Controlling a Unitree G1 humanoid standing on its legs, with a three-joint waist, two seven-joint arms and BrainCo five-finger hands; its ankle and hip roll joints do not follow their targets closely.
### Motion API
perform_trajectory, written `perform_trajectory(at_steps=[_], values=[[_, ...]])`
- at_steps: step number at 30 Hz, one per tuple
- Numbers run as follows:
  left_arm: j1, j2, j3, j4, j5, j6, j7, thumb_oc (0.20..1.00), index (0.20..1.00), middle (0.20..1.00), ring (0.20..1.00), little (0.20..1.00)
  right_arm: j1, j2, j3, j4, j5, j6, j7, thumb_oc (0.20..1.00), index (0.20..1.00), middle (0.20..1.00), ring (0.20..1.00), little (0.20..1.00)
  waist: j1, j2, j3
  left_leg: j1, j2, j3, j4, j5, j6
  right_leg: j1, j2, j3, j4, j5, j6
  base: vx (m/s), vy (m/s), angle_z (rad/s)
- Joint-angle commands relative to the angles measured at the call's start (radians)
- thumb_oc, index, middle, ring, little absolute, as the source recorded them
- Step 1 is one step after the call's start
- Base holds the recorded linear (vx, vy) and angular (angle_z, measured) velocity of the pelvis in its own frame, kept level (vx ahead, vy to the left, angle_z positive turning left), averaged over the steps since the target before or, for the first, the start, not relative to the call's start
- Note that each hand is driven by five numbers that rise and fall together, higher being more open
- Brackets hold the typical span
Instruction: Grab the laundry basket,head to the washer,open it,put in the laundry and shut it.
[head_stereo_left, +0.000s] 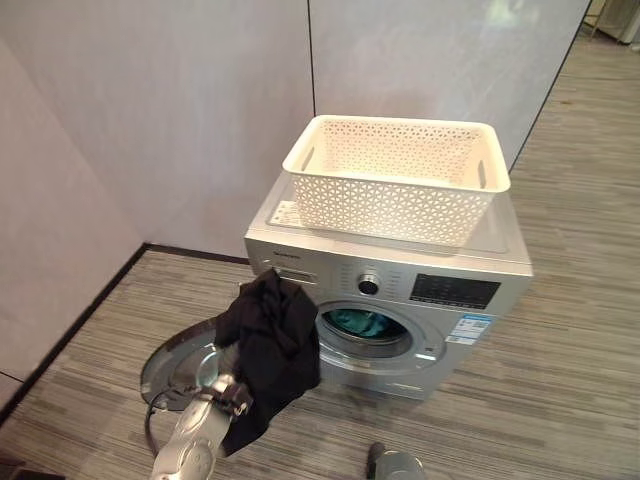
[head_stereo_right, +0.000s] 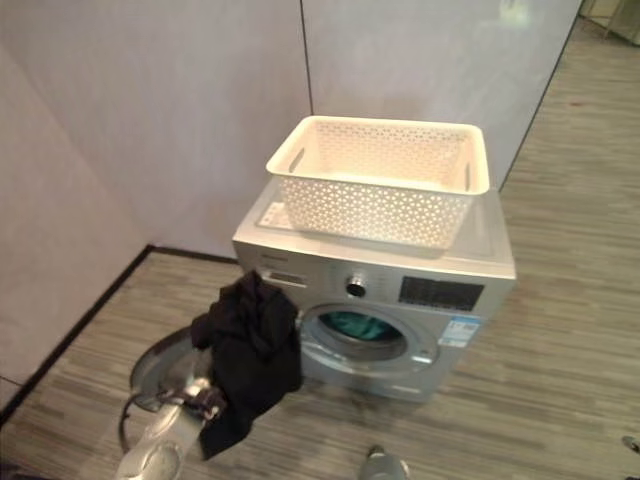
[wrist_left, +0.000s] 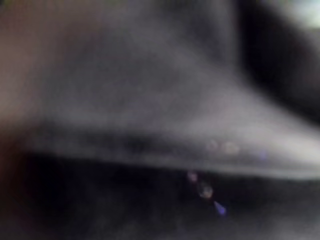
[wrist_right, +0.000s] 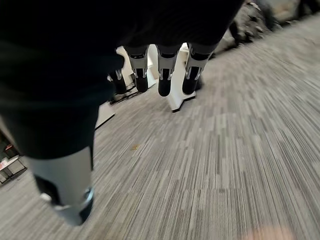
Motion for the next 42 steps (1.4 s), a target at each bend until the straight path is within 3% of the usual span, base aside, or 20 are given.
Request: perform_trajectory(at_steps=[1,7,10,12,13,14,16,18,19,20,21,22,23,26,27,32,38,42], values=[[0.006,0.032,0.024,-0.134,0.000,-0.051,-0.019,0.200,0.200,0.200,0.200,0.200,-0.054,-0.001,0.021,0.000,0.054,-0.058,-0.003,1.000,1.000,1.000,1.000,1.000,0.027,-0.040,-0.027,-0.068,-0.064,-0.032,0.107,-0.039,0.027,0.133,-0.001,-0.013,-0.175,0.023,0.077,0.01,-0.037,0.02],[-0.029,0.030,-0.029,-0.099,-0.014,-0.036,-0.021,0.200,0.200,0.200,0.200,0.200,-0.109,0.099,0.119,0.181,0.248,-0.101,0.094,1.000,1.000,1.000,1.000,1.000,0.026,-0.026,-0.023,-0.062,-0.044,-0.037,0.097,0.002,0.002,0.151,0.025,-0.009,-0.193,0.012,0.060,0.03,-0.089,0.07],[-0.033,0.016,-0.040,-0.066,-0.024,-0.031,-0.022,0.200,0.200,0.200,0.200,0.200,-0.107,0.156,0.188,0.159,0.287,-0.112,0.155,1.000,1.000,1.000,1.000,1.000,0.026,-0.026,-0.013,-0.066,-0.031,-0.038,0.117,0.019,-0.010,0.156,0.037,-0.006,-0.193,0.005,0.047,0.02,-0.135,0.00],[-0.030,0.004,-0.050,-0.038,-0.032,-0.025,-0.028,0.200,0.200,0.200,0.200,0.200,-0.068,0.206,0.293,0.060,0.272,-0.120,0.232,1.000,1.000,1.000,1.000,1.000,0.024,-0.030,0.012,-0.117,0.012,-0.047,0.245,0.074,-0.036,0.162,0.061,0.011,-0.199,-0.008,0.019,0.01,-0.196,0.15],[-0.030,0.005,-0.050,-0.038,-0.032,-0.026,-0.028,0.200,0.200,0.200,0.200,0.200,-0.067,0.206,0.293,0.059,0.271,-0.119,0.231,1.000,1.000,1.000,1.000,1.000,0.022,-0.029,0.010,-0.123,0.016,-0.049,0.252,0.071,-0.037,0.161,0.064,0.009,-0.200,-0.008,0.018,-0.03,-0.226,-0.13],[-0.040,0.008,-0.066,-0.029,-0.039,-0.022,-0.036,0.200,0.200,0.200,0.200,0.200,-0.056,0.217,0.341,0.047,0.265,-0.120,0.256,1.000,1.000,1.000,1.000,1.000,0.021,-0.033,0.034,-0.194,0.069,-0.071,0.397,0.149,-0.069,0.175,0.087,0.013,-0.214,-0.018,-0.009,-0.03,-0.213,-0.20],[-0.044,0.010,-0.076,-0.023,-0.040,-0.019,-0.037,0.200,0.200,0.200,0.200,0.200,-0.049,0.216,0.406,0.000,0.232,-0.117,0.288,1.000,1.000,1.000,1.000,1.000,0.038,-0.040,0.064,-0.247,0.064,-0.120,0.489,0.177,-0.076,0.192,0.099,0.025,-0.226,-0.027,-0.029,-0.02,-0.158,0.00],[-0.050,0.017,-0.098,-0.025,-0.025,-0.016,-0.038,0.200,0.200,0.200,0.200,0.200,-0.049,0.214,0.462,-0.032,0.198,-0.107,0.303,1.000,1.000,1.000,1.000,1.000,0.052,-0.041,0.079,-0.303,-0.006,-0.210,0.451,0.151,-0.053,0.189,0.099,0.042,-0.227,-0.034,-0.025,0.02,0.017,-0.23],[-0.054,0.021,-0.107,-0.016,-0.010,-0.016,-0.040,0.200,0.200,0.200,0.200,0.200,-0.053,0.218,0.489,-0.028,0.185,-0.105,0.319,1.000,1.000,1.000,1.000,1.000,0.062,-0.039,0.085,-0.337,-0.039,-0.246,0.368,0.125,-0.032,0.188,0.098,0.051,-0.236,-0.033,-0.015,0.04,0.056,-0.52],[-0.047,0.027,-0.110,-0.014,-0.010,-0.015,-0.045,0.200,0.200,0.200,0.200,0.200,-0.048,0.219,0.497,-0.047,0.182,-0.107,0.328,1.000,1.000,1.000,1.000,1.000,0.058,-0.045,0.087,-0.343,-0.026,-0.235,0.311,0.114,-0.021,0.191,0.093,0.053,-0.239,-0.033,-0.006,0.08,0.105,-0.35],[-0.057,0.034,-0.125,0.009,-0.003,-0.013,-0.051,0.200,0.200,0.200,0.200,0.200,-0.052,0.223,0.504,-0.041,0.187,-0.111,0.327,1.000,1.000,1.000,1.000,1.000,0.069,-0.047,0.094,-0.401,0.001,-0.239,0.208,0.151,-0.026,0.189,0.088,0.061,-0.231,-0.041,0.005,0.11,0.098,-0.07],[-0.064,0.039,-0.128,0.006,0.003,-0.017,-0.048,0.200,0.200,0.200,0.200,0.200,-0.057,0.223,0.517,-0.061,0.185,-0.113,0.327,1.000,1.000,1.000,1.000,1.000,0.084,-0.047,0.100,-0.430,-0.007,-0.292,0.217,0.166,-0.030,0.183,0.084,0.072,-0.217,-0.046,0.007,0.18,0.175,0.11],[-0.062,0.048,-0.137,-0.011,0.007,-0.016,-0.050,0.200,0.200,0.200,0.200,0.200,-0.065,0.233,0.535,-0.077,0.181,-0.110,0.332,1.000,1.000,1.000,1.000,1.000,0.086,-0.047,0.106,-0.411,-0.027,-0.317,0.217,0.128,-0.023,0.189,0.073,0.089,-0.211,-0.060,0.022,0.13,0.120,-0.17],[-0.040,0.053,-0.121,-0.012,0.007,-0.015,-0.054,0.200,0.200,0.200,0.200,0.200,-0.056,0.238,0.539,-0.078,0.179,-0.111,0.343,1.000,1.000,1.000,1.000,1.000,0.083,-0.043,0.098,-0.372,-0.027,-0.278,0.162,0.132,-0.021,0.185,0.074,0.103,-0.213,-0.056,0.024,0.12,0.145,-0.80],[-0.031,0.049,-0.122,-0.016,0.007,-0.015,-0.057,0.200,0.200,0.200,0.200,0.200,-0.060,0.224,0.554,-0.110,0.137,-0.113,0.346,1.000,1.000,1.000,1.000,1.000,0.082,-0.044,0.101,-0.342,-0.044,-0.246,0.146,0.108,-0.008,0.183,0.057,0.112,-0.212,-0.053,0.040,0.11,0.228,-0.55],[-0.024,0.065,-0.122,-0.030,0.016,-0.020,-0.058,0.200,0.200,0.200,0.200,0.200,-0.090,0.204,0.610,-0.190,0.076,-0.112,0.363,1.000,1.000,1.000,1.000,1.000,0.097,-0.060,0.111,-0.325,-0.049,-0.150,0.162,0.056,0.016,0.157,0.020,0.157,-0.211,-0.039,0.067,0.06,0.178,-0.42],[-0.032,0.062,-0.127,-0.012,0.042,-0.033,-0.027,0.200,0.200,0.200,0.200,0.200,-0.084,0.171,0.633,-0.293,0.030,-0.117,0.361,1.000,1.000,1.000,1.000,1.000,0.106,-0.084,0.135,-0.347,-0.051,-0.111,0.199,0.011,0.036,0.119,-0.002,0.167,-0.166,-0.050,0.081,0.03,0.108,-0.41],[-0.088,0.035,-0.137,0.022,0.079,-0.052,0.039,0.200,0.200,0.200,0.200,0.200,-0.118,0.184,0.640,-0.299,0.059,-0.118,0.335,1.000,1.000,1.000,1.000,1.000,0.111,-0.099,0.188,-0.391,-0.037,-0.114,0.247,-0.023,0.047,-0.007,-0.006,0.143,-0.009,-0.063,0.090,-0.10,0.041,0.11]])
